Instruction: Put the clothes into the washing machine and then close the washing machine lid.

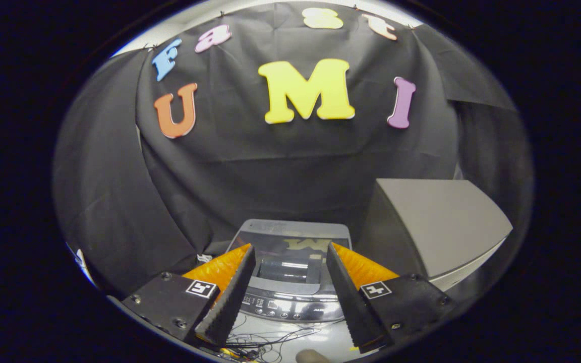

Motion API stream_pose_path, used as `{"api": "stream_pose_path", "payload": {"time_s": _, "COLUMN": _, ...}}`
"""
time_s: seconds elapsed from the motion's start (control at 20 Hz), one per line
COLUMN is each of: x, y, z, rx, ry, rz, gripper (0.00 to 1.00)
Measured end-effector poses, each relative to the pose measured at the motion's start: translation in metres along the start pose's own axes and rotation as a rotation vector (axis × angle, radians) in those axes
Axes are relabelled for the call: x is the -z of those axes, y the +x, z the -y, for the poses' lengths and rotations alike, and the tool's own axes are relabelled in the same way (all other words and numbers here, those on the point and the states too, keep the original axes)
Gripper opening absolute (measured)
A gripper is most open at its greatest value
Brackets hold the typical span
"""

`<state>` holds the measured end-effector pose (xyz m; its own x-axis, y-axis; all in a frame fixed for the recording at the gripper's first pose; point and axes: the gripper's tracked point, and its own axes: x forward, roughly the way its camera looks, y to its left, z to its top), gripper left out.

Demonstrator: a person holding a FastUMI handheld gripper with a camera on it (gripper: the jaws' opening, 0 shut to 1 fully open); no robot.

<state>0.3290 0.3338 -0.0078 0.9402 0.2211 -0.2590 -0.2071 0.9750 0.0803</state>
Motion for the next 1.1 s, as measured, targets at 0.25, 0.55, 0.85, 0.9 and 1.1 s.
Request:
{"api": "stream_pose_path", "payload": {"time_s": 0.25, "x": -0.014, "y": -0.094, "z": 0.065, "rx": 0.021, "ry": -0.010, "rz": 0.127, "gripper": 0.99}}
{"api": "stream_pose_path", "payload": {"time_s": 0.55, "x": 0.000, "y": -0.192, "z": 0.164, "rx": 0.059, "ry": -0.004, "rz": 0.253, "gripper": 1.00}}
{"api": "stream_pose_path", "payload": {"time_s": 0.85, "x": 0.048, "y": -0.271, "z": 0.250, "rx": 0.101, "ry": 0.004, "rz": 0.300, "gripper": 1.00}}
{"api": "stream_pose_path", "payload": {"time_s": 0.9, "x": 0.058, "y": -0.283, "z": 0.262, "rx": 0.103, "ry": 0.001, "rz": 0.312, "gripper": 1.00}}
{"api": "stream_pose_path", "payload": {"time_s": 1.1, "x": 0.102, "y": -0.313, "z": 0.300, "rx": 0.119, "ry": -0.004, "rz": 0.310, "gripper": 1.00}}
